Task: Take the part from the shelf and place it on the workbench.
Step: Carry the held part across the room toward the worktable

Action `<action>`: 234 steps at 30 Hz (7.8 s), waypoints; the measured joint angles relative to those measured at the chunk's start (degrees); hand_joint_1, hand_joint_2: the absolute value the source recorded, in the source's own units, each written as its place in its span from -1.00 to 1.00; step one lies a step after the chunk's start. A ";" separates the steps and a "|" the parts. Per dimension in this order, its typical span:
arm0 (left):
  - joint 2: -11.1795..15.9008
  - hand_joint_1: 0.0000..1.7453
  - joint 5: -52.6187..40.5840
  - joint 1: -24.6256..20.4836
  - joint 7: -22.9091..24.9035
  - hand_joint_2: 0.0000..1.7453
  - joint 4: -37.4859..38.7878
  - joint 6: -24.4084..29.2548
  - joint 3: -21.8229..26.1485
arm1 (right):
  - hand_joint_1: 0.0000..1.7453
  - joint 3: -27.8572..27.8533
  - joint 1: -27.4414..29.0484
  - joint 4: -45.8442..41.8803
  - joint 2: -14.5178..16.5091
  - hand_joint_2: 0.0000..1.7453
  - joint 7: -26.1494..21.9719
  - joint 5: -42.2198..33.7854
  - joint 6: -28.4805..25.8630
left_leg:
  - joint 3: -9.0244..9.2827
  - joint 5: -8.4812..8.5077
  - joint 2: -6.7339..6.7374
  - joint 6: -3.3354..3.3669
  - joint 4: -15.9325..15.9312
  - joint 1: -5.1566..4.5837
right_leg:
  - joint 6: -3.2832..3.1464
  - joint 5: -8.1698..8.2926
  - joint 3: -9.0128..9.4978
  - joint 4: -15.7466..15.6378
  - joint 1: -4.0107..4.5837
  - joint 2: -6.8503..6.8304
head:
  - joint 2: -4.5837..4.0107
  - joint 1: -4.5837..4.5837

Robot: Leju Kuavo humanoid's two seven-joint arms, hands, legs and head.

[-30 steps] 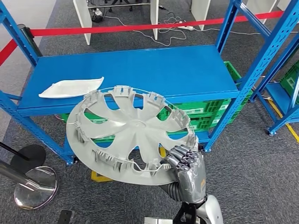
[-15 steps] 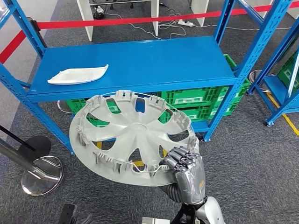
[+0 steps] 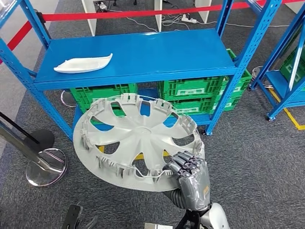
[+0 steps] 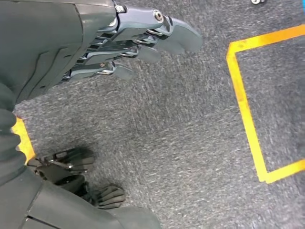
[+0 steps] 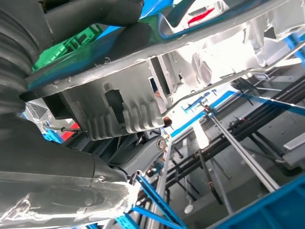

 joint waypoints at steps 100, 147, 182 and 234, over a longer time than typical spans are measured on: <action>0.24 -1.00 -7.39 1.53 0.02 1.00 0.91 -1.05 -1.48 | 1.00 -4.69 11.54 -8.02 -0.86 1.00 1.40 1.15 -0.04 | -3.56 2.93 2.59 1.75 0.03 0.37 | 1.97 -8.41 -6.98 16.34 -0.50 0.80 | 0.00 1.91; -2.95 -1.00 -9.39 -0.13 1.27 1.00 1.39 1.16 -1.08 | 1.00 -12.91 17.38 -13.70 1.57 1.00 -5.87 -0.94 -0.04 | -9.70 -4.51 0.21 0.03 15.56 0.12 | -1.79 -1.82 1.33 0.37 0.25 3.77 | 0.00 1.81; -2.70 -1.00 -9.66 -0.34 1.05 1.00 1.37 1.40 1.61 | 1.00 -15.75 17.91 -15.42 3.56 1.00 -8.92 -2.32 -0.04 | -4.87 2.13 -4.79 0.73 2.53 0.21 | -0.93 -2.16 1.23 0.83 -0.09 6.91 | 0.00 2.05; -2.89 -1.00 -10.37 -0.34 1.03 1.00 1.37 1.80 3.42 | 1.00 -20.86 19.38 -16.43 7.84 1.00 -11.78 -4.24 -0.06 | -6.53 -2.79 2.26 -0.61 7.71 0.10 | -1.11 -2.96 2.32 0.02 -0.42 -0.18 | 0.00 2.07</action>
